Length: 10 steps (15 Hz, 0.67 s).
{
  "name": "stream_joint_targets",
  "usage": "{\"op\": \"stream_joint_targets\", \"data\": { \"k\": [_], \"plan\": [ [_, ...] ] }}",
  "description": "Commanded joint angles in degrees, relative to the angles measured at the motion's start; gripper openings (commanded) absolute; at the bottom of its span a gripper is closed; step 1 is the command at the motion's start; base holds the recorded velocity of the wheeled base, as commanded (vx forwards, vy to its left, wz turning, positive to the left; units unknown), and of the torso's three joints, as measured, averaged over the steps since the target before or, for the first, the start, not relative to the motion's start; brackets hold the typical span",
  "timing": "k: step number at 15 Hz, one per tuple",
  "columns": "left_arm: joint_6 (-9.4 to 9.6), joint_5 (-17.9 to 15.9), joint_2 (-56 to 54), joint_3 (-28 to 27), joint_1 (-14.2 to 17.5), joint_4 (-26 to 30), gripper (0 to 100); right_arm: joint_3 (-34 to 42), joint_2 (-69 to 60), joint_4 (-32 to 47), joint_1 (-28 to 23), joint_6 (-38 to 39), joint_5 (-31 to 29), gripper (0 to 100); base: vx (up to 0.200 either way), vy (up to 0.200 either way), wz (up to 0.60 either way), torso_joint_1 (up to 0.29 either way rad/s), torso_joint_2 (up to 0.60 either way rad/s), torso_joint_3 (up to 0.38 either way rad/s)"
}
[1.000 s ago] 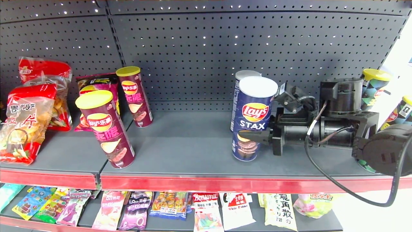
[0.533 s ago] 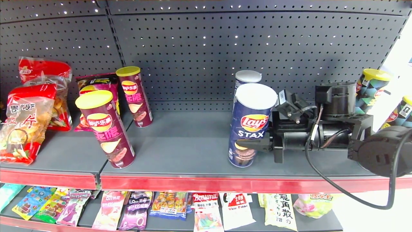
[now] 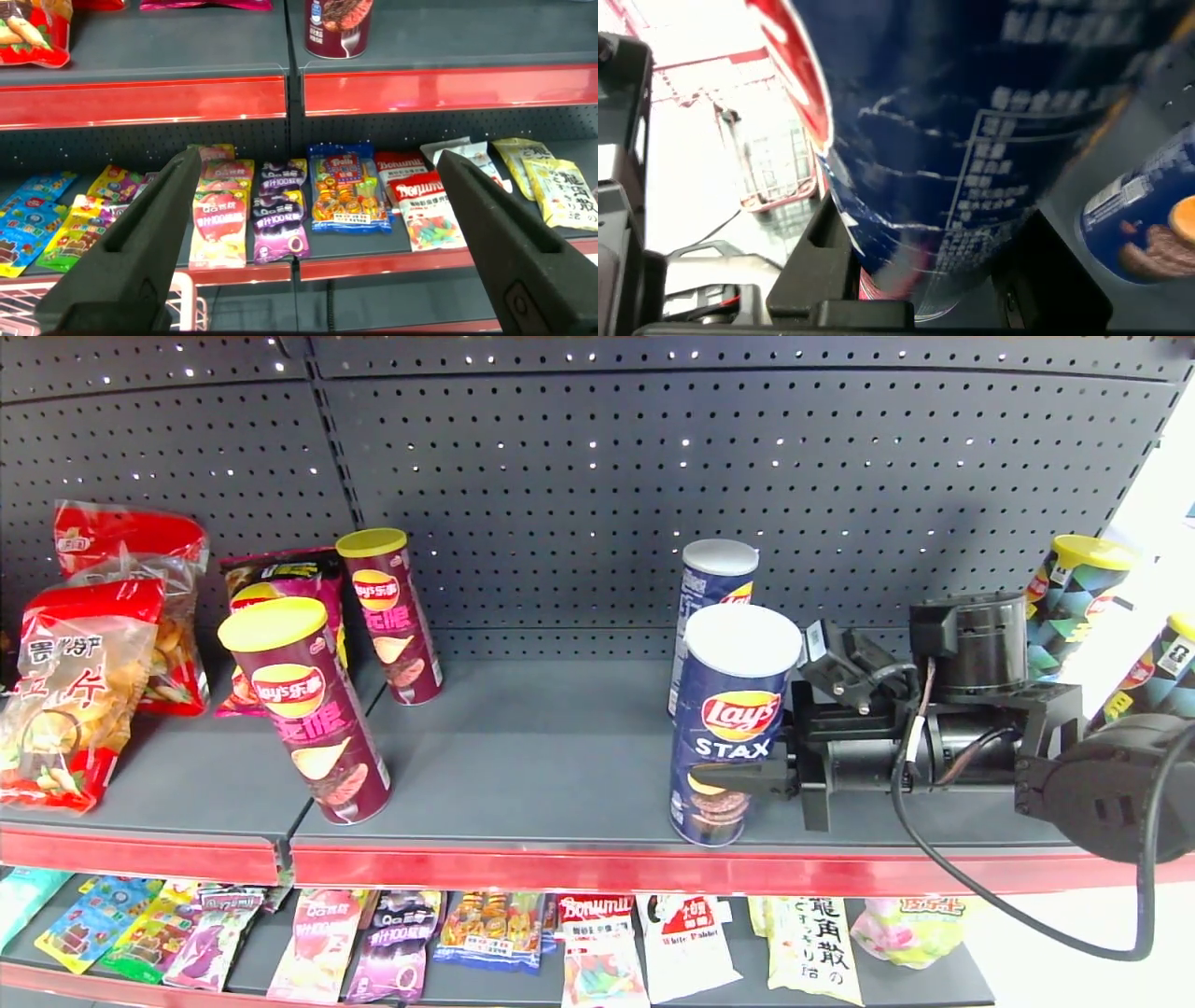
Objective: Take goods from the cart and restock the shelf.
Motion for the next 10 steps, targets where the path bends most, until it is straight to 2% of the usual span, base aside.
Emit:
{"op": "stream_joint_targets", "data": {
  "k": [1, 10],
  "plan": [
    [-0.03, 0.0, 0.1, 0.0, 0.0, 0.0, 100, 0.2, -0.1, 0.0, -0.2, 0.0, 0.0, 0, 0.0, 0.0, 0.0, 0.0, 0.0, 0.0],
    [-0.03, 0.0, 0.1, 0.0, 0.0, 0.0, 100, -2.4, 3.1, -0.1, -0.1, -1.4, -0.3, 0, 0.0, 0.0, 0.0, 0.0, 0.0, 0.0]
  ]
}}
